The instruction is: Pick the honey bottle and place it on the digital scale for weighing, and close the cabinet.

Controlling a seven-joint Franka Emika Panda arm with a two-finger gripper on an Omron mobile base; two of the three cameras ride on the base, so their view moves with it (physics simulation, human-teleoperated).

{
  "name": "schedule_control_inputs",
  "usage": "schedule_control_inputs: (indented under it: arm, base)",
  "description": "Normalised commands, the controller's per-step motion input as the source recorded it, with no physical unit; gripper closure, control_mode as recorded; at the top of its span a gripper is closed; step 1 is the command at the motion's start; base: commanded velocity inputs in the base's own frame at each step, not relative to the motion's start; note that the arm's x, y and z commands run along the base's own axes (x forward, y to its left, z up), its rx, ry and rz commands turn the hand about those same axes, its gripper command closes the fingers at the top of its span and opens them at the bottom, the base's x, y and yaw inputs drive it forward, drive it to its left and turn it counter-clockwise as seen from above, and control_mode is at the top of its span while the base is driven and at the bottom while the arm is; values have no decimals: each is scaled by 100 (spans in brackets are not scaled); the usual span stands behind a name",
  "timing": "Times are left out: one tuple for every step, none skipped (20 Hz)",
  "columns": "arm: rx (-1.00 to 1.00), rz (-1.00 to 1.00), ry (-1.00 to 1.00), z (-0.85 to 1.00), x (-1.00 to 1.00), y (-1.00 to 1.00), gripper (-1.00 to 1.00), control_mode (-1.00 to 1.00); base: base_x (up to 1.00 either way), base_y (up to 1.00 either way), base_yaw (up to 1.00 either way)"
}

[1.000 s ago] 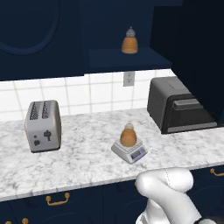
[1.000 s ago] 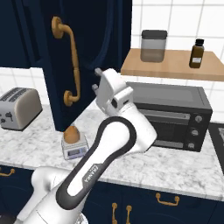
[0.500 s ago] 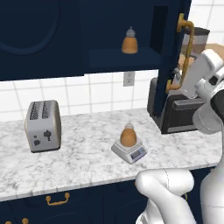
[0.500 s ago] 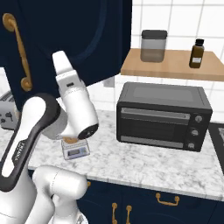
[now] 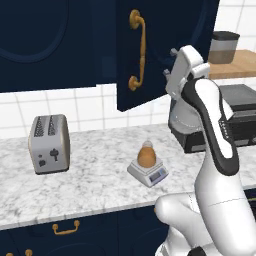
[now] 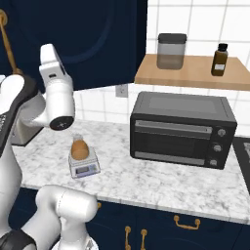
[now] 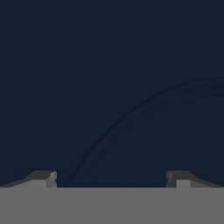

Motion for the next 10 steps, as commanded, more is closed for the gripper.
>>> schedule_control_inputs:
  arm:
    - [0,3,3,0,100,10,-100,-100]
    - [0,3,4,-3,100,9,-100,-100]
    - [0,7,3,-12,100,0,-100,-100]
    - [1,7,0,-13,100,0,-100,-100]
    - [0,7,0,-11,100,0,-100,-100]
    - [0,7,0,-9,94,0,-100,-100]
    - [0,7,0,-7,76,0,-100,-100]
    - [0,4,0,-6,63,0,-100,-100]
    - [0,3,0,-8,72,0,-100,-100]
    - [0,1,0,-9,78,0,-100,-100]
  base:
    - [0,0,0]
    - [0,0,0]
    - [0,0,0]
    - [0,0,0]
    - [0,0,0]
    - [0,0,0]
    - [0,0,0]
    - [0,0,0]
    - [0,0,0]
    - [0,0,0]
